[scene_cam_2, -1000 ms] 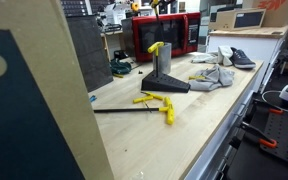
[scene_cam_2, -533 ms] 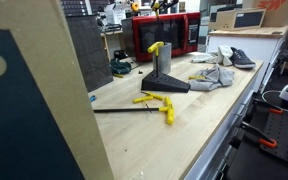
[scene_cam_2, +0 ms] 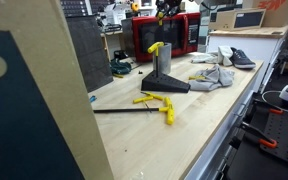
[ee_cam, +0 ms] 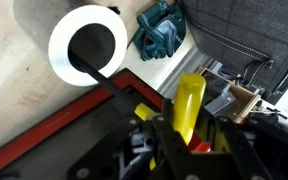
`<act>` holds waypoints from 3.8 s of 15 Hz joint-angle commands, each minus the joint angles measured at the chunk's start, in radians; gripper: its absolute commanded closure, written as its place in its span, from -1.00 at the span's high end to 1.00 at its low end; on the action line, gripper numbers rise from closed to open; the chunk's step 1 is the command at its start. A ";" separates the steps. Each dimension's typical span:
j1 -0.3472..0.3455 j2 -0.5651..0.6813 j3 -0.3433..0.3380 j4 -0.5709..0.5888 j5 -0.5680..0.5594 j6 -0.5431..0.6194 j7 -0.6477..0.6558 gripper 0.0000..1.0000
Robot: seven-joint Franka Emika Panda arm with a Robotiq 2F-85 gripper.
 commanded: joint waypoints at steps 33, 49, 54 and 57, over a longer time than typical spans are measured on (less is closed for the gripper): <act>-0.100 -0.278 0.057 0.100 -0.448 -0.692 0.285 1.00; -0.133 -0.273 0.084 0.064 -0.484 -0.609 0.313 1.00; -0.136 -0.215 0.079 0.113 -0.490 -0.654 0.328 1.00; -0.140 -0.166 0.082 0.150 -0.498 -0.653 0.343 1.00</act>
